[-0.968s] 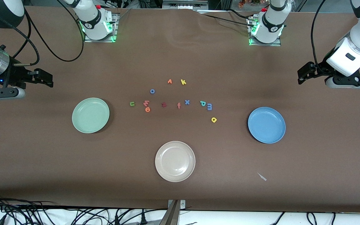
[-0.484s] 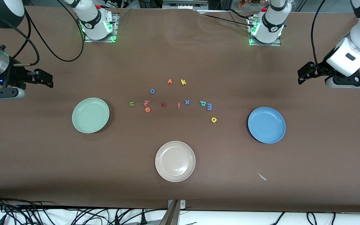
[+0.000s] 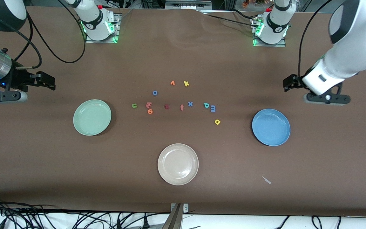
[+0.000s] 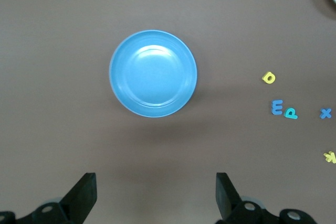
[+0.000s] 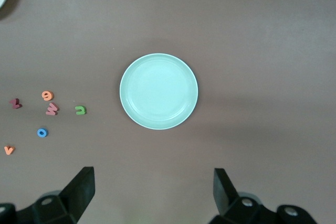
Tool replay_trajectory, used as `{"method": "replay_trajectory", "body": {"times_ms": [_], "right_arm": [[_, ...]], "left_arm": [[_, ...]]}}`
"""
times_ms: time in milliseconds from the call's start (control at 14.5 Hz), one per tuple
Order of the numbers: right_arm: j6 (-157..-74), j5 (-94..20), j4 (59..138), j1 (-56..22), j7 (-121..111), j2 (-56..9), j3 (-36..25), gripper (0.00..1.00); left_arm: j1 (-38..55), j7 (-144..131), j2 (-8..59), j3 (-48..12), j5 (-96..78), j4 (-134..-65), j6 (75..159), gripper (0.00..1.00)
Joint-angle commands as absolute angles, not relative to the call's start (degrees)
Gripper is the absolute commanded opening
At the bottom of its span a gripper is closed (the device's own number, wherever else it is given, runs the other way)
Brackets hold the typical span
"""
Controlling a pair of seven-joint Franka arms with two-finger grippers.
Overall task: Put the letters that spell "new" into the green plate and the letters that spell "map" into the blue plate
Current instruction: 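Reach the left gripper to the yellow letter while the right gripper reaches letters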
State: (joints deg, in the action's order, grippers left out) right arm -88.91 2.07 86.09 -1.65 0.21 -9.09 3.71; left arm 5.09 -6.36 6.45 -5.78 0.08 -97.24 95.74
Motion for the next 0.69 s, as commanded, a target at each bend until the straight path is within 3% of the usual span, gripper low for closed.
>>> {"method": "replay_trajectory", "body": {"times_ms": [0,277,484,622], "right_arm": [[-88.77,2.02,85.17,-1.67,-0.09,-11.86,3.87,1.0],[-87.89,2.11,85.6,-3.15,-0.09,-14.06,3.87,1.0],[-88.67,2.9,85.69,-4.48,-0.09,-14.85,3.78,1.0],[-88.59,2.2,85.34,-4.75,-0.09,-15.47,3.78,1.0]], "left_arm": [[7.81,-6.24,15.53,-6.68,1.23,-89.75,94.92,1.0],[11.33,-5.54,28.54,-6.77,1.05,-82.11,98.33,1.0],[14.32,-6.06,36.71,-6.68,1.05,-80.95,106.59,1.0],[15.46,-6.33,38.67,-6.77,0.79,-80.95,107.84,1.0]]}}
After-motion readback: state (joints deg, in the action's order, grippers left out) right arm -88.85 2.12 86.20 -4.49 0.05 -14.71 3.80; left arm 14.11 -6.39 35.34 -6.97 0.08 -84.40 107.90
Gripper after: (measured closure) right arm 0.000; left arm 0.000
